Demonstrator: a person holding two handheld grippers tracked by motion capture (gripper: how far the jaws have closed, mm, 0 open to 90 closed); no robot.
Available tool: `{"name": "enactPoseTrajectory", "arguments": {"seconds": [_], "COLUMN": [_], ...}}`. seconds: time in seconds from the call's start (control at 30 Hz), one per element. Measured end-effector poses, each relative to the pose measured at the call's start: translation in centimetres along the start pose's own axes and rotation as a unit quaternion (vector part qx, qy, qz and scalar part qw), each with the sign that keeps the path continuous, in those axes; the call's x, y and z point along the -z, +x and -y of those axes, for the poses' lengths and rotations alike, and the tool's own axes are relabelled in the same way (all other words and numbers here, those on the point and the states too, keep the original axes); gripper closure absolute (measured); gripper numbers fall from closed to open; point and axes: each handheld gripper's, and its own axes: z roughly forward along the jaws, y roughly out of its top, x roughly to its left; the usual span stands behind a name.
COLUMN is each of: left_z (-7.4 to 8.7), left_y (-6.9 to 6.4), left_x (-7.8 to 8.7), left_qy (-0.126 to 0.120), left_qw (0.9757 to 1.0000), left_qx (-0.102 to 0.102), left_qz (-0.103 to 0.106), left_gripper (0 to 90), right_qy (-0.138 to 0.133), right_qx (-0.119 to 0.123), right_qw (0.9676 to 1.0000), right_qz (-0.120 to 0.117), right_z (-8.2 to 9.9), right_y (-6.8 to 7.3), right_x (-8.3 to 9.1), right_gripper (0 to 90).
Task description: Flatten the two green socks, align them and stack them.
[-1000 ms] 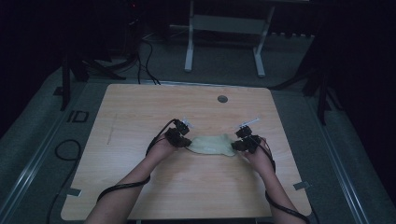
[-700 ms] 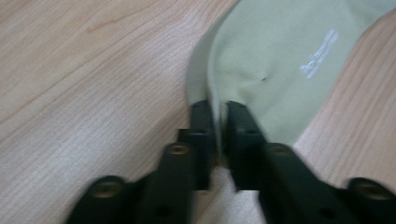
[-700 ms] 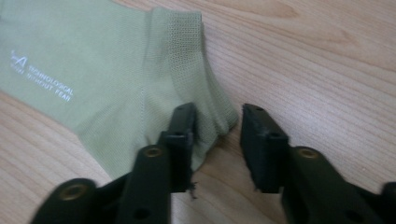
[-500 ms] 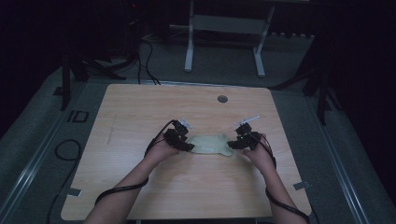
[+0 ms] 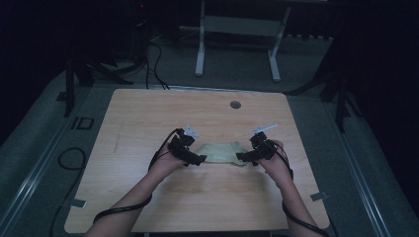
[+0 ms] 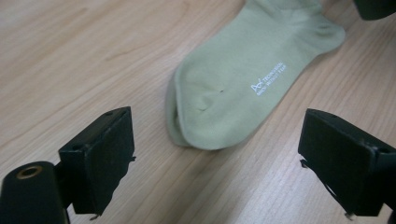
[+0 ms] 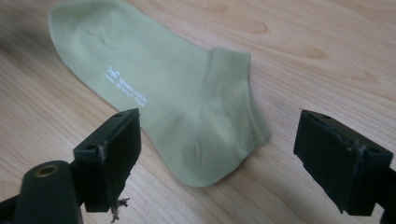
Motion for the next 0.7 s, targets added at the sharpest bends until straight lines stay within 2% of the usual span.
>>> {"name": "enactPoseTrajectory", "arguments": {"seconds": [0.13,0.23,0.37,0.53,0.7], "left_z": [1.2,2.1,3.2,4.8,5.9], "left_y": [0.1,0.2,0.6,1.1,1.6], "left_x": [0.5,1.0,1.7,2.4,2.8], "left_qy": [-0.013,-0.017,-0.024,-0.021,-0.008], "left_qw": [0.9998,0.9997,0.9993,0.9990,0.9994], "left_qx": [0.011,0.013,0.023,0.032,0.027], "left_qz": [-0.003,-0.015,-0.019,-0.022,-0.021], "left_gripper": [7.7,7.6,7.6,7.6,7.6], "right_qy": [-0.025,-0.032,-0.035,-0.037,-0.040], "right_qx": [0.006,0.008,0.009,0.006,0.002], "right_qw": [0.9996,0.9994,0.9992,0.9991,0.9990], "right_qz": [0.010,0.014,0.018,0.020,0.020], "right_z": [0.6,1.1,1.9,3.0,4.1], "right_y": [-0.1,-0.3,-0.6,-1.0,-1.4], "right_x": [0.6,0.9,1.4,2.0,2.4], "right_gripper": [14.1,13.4,13.3,13.3,13.3]}}
